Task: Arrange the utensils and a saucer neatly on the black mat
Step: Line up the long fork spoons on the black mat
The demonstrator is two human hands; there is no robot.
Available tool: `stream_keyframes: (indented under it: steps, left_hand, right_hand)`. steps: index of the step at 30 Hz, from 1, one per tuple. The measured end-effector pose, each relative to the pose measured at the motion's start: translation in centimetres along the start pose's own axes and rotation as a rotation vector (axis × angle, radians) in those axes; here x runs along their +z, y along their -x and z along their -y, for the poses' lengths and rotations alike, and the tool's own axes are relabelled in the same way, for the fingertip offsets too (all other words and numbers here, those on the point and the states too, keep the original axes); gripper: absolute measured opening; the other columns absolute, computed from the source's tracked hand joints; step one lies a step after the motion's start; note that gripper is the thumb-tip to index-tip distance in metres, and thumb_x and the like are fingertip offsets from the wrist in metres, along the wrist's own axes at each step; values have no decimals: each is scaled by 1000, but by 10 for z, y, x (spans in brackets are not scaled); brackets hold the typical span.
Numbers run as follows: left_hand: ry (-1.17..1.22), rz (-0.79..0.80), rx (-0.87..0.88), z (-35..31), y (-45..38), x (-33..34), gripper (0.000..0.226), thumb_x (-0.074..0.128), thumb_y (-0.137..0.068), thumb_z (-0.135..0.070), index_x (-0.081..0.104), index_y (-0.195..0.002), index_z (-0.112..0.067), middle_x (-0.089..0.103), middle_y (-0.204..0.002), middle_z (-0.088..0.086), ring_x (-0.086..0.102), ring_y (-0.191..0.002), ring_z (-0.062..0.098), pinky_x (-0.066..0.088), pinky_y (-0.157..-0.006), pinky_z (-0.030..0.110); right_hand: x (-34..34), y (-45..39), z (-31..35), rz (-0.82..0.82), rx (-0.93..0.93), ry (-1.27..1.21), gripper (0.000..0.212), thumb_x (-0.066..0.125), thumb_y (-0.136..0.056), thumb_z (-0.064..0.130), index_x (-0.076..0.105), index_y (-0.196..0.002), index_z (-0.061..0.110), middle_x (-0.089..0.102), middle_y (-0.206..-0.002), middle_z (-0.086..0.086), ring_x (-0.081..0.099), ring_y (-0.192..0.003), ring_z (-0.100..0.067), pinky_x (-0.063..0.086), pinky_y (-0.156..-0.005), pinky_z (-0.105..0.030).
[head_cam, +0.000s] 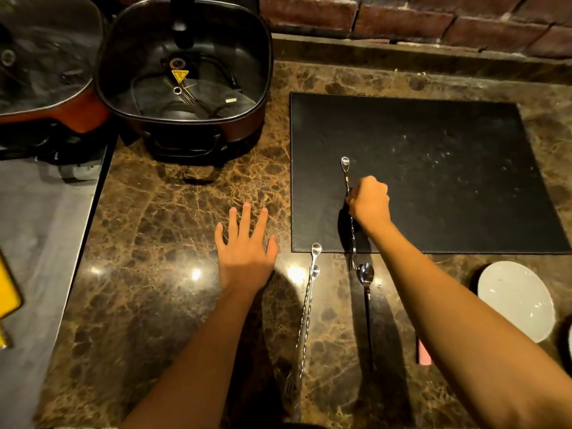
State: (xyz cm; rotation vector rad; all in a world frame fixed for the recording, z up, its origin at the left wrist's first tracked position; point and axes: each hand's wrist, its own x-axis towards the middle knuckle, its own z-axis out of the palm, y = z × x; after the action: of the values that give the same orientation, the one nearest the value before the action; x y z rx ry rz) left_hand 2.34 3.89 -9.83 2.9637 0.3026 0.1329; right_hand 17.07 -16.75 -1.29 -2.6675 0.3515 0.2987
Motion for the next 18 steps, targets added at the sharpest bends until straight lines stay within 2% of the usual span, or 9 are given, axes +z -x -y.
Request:
stream_keyframes:
  steps: [4, 9, 13, 15, 18]
  left_hand:
    - [21, 60, -26, -1, -3, -4, 62, 31, -98, -51, 31, -156, -31, 30, -166, 8, 26, -154, 32, 23, -120, 60]
    - [45, 122, -35, -1, -5, -7, 64, 23, -97, -53, 27, -158, -31, 25, -168, 7, 20, -156, 32, 19, -122, 60]
    - [50, 121, -36, -2, -4, -9, 65, 22, -98, -53, 28, -158, -30, 25, -168, 7, 19, -156, 32, 19, -122, 60]
    - [46, 112, -34, -2, -4, -11, 64, 22, -98, -53, 30, -157, -29, 27, -168, 7, 21, -155, 32, 21, -121, 60]
    - [44, 109, -32, -2, -4, -11, 64, 22, -98, -52, 30, -157, -29, 27, -167, 7, 21, -155, 32, 21, -122, 60]
  right_hand:
    - [-2, 53, -10, -38, -87, -123, 12, 59, -88, 10, 66, -86, 0, 69, -88, -22, 66, -84, -39, 54, -71, -40]
    - [38, 174, -38, 287, -29, -143, 21, 53, -88, 2, 61, -72, 15, 65, -73, -4, 63, -72, -21, 52, -65, -34]
    - [56, 217, -47, 275, 19, -122, 18, 55, -86, 3, 59, -73, 15, 54, -72, 6, 53, -67, -11, 50, -61, -34]
    - [59, 219, -43, 264, 47, -133, 10, 55, -87, 8, 57, -78, 11, 49, -74, 5, 52, -70, -16, 44, -57, -34]
    - [62, 218, -38, 292, 52, -144, 7, 47, -86, 5, 54, -85, 5, 55, -83, -5, 56, -83, -31, 37, -61, -33]
